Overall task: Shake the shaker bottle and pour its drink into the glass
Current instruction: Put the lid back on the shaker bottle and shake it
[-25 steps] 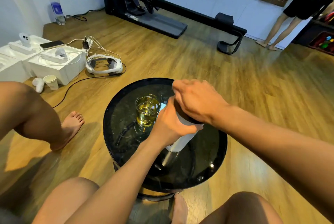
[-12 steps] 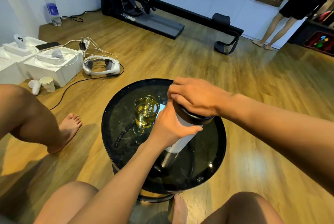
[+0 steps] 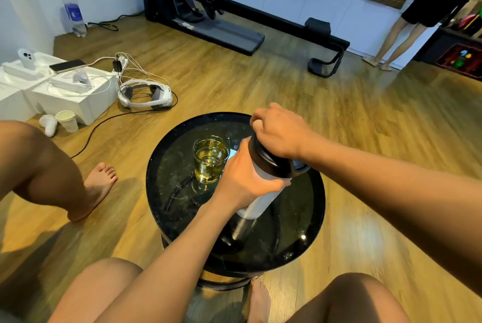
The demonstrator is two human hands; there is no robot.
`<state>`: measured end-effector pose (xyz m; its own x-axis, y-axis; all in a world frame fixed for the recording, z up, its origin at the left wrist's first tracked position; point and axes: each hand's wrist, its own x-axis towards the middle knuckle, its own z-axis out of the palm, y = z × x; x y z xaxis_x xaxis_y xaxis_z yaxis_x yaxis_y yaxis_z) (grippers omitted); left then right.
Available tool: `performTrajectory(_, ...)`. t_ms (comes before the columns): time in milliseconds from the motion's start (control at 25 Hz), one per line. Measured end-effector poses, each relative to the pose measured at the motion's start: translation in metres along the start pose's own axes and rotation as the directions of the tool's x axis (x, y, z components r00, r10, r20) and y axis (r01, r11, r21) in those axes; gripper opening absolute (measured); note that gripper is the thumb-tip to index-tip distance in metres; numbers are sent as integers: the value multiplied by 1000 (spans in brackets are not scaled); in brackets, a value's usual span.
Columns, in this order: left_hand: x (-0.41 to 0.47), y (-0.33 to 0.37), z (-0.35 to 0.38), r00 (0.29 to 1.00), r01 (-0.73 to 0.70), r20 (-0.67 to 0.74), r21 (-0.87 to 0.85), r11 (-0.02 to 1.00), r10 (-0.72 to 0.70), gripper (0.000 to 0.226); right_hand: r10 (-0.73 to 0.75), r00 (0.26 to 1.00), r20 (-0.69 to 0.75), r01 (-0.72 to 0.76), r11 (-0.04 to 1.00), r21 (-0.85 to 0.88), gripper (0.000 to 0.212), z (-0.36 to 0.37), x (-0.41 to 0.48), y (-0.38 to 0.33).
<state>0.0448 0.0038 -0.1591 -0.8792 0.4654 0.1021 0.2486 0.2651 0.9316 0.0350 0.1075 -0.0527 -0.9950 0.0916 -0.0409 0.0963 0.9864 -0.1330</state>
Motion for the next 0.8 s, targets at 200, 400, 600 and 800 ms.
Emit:
performTrajectory(200,-2,3,-1,999,-46,7,21,999,46,100,-364,927,-89,355,929,-99,40,-2,-33,21)
performTrajectory(400,0,3,-4,1000,-20,5,3,1000,20,90,-41,993,-114,40,999,-10,49,6,-16,3)
performTrajectory(600,0,3,0,1000,-29,2,21,999,29,93,-322,943,-86,310,941,-133,59,3,-31,30)
performTrajectory(800,1,2,-2,1000,-17,-21,2,1000,17,83,-187,977,-106,170,974,-150,64,1,-22,11)
